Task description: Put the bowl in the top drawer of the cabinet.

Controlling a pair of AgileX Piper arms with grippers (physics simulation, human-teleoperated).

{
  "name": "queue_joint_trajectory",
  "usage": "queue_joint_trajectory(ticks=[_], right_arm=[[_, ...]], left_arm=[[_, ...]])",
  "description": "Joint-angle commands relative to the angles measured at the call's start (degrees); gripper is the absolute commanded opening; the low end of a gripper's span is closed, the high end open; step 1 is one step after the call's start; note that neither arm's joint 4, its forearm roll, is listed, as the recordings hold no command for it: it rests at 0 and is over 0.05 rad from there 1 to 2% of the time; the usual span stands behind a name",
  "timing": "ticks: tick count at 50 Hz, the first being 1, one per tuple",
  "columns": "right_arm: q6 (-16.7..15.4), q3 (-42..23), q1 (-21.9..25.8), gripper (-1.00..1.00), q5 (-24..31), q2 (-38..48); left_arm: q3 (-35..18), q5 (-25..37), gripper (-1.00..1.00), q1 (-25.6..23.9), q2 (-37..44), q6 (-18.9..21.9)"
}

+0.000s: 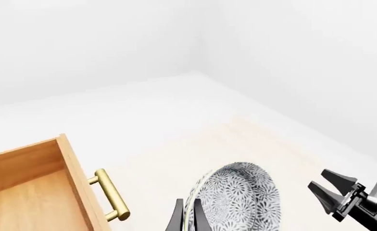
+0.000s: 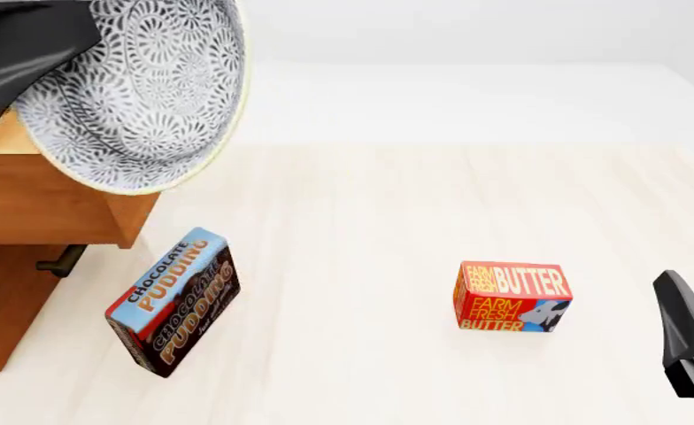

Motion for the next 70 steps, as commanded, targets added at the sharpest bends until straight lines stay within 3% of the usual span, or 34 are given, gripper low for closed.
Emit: queue_joint_trajectory(ticks=[1, 28, 44, 60, 70], right_arm=[[0.0, 0.0, 0.0, 1.00, 0.0, 0.0], [0.0, 0.0, 0.0, 1.00, 0.0, 0.0], [0.0, 0.0, 0.0, 1.00, 0.0, 0.0], [0.0, 0.0, 0.1, 1.00, 0.0, 0.0], [0.0, 0.0, 0.1, 1.00, 0.0, 0.0]], left_arm=[[-3.1, 0.6, -1.00, 3.6, -1.2, 1.5], [-4.5, 0.5, -1.00, 12.9, -1.7, 0.5], [-6.4, -1.8, -1.00, 17.5, 3.3, 0.5], [-8.4, -2.1, -1.00, 25.9, 5.4, -1.8], [-7.3, -3.1, -1.00, 28.0, 6.2, -0.5]])
